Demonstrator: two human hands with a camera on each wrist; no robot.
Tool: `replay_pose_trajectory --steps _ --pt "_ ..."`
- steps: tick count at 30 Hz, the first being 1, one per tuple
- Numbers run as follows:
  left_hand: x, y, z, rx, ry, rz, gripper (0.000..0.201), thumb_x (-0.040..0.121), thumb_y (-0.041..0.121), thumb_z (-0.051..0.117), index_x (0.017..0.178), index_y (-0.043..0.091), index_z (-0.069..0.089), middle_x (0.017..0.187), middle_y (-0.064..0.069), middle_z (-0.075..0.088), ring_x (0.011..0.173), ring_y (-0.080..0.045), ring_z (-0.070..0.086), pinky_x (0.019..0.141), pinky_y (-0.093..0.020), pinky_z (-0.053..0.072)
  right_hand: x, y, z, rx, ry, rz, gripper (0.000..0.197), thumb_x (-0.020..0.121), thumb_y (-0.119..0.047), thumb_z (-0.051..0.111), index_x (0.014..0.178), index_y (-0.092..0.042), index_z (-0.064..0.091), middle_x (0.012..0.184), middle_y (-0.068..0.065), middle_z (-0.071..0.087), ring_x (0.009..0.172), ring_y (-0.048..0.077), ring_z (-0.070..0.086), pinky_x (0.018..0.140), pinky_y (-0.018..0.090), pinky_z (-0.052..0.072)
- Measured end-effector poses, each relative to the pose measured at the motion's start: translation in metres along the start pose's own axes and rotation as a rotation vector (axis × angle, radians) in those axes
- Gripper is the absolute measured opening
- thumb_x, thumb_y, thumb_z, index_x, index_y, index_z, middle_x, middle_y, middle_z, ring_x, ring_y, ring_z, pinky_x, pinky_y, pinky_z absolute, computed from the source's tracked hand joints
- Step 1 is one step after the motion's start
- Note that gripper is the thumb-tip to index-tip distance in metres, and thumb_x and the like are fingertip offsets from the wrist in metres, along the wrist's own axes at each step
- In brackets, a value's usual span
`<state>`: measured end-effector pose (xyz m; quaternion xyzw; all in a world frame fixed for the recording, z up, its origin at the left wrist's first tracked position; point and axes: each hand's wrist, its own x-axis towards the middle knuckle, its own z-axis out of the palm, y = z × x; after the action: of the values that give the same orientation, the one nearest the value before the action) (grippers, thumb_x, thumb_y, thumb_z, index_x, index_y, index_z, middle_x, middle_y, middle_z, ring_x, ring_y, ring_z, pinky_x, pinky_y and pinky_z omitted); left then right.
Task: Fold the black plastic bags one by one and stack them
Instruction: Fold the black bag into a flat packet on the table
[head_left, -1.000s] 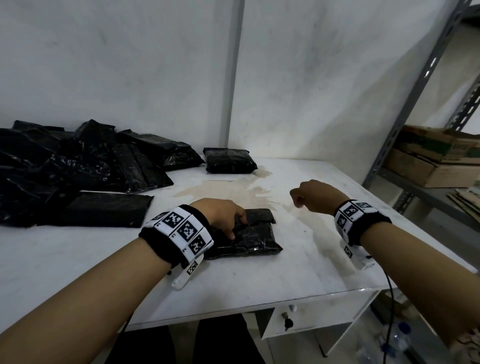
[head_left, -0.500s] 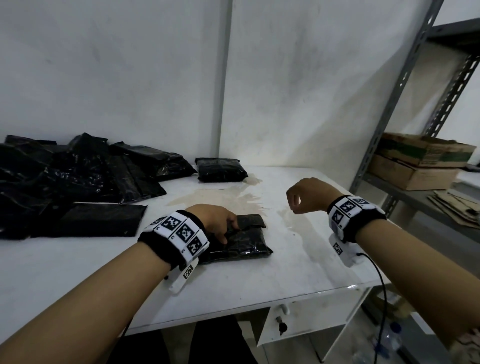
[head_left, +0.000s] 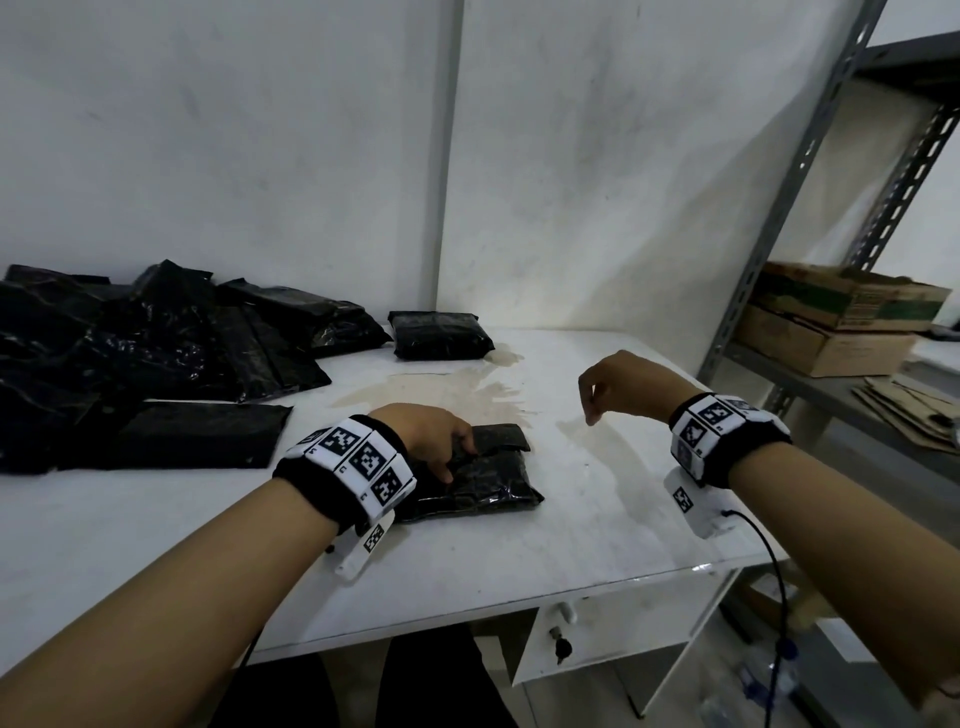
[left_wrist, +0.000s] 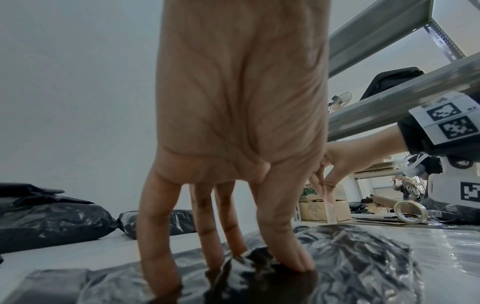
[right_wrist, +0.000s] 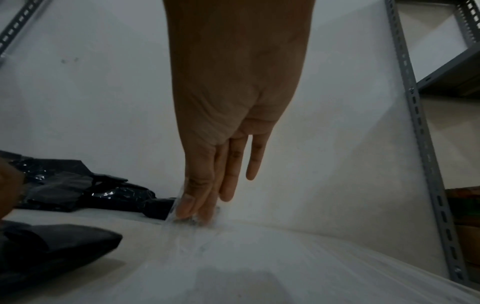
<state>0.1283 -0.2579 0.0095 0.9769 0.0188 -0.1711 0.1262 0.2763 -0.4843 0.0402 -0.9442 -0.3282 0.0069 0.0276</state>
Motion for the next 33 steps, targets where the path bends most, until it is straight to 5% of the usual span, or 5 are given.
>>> replay_pose_trajectory --steps 13,22,33 --pt "-0.001 -0.002 0.001 0.013 -0.004 0.009 0.054 0.086 0.012 0.068 0.135 0.025 0.050 0.136 -0.002 0.050 0.121 -0.023 0.048 0.098 -0.033 0.037 -0.019 -0.006 -0.048 0.046 -0.029 -0.018 0.018 0.071 -0.010 0.071 0.068 -0.027 0.077 0.072 -0.014 0.073 0.081 0.003 0.064 0.072 0.024 0.049" --pt "0.000 -0.001 0.001 0.056 -0.004 0.020 0.055 0.087 0.013 0.067 0.137 0.023 0.047 0.137 -0.004 0.049 0.124 -0.025 0.047 0.102 -0.033 0.037 -0.031 -0.013 -0.094 0.050 -0.011 -0.022 0.014 0.071 -0.012 0.072 0.069 -0.025 0.077 0.075 -0.015 0.073 0.087 0.000 0.064 0.093 0.031 0.050" --pt "-0.002 -0.004 0.003 0.037 0.019 0.042 0.054 0.086 0.013 0.068 0.136 0.023 0.048 0.136 -0.004 0.049 0.123 -0.023 0.047 0.100 -0.033 0.036 -0.029 -0.020 -0.103 0.017 0.001 -0.020 0.016 0.070 -0.013 0.070 0.068 -0.028 0.075 0.075 -0.015 0.072 0.090 0.004 0.063 0.093 0.035 0.050"
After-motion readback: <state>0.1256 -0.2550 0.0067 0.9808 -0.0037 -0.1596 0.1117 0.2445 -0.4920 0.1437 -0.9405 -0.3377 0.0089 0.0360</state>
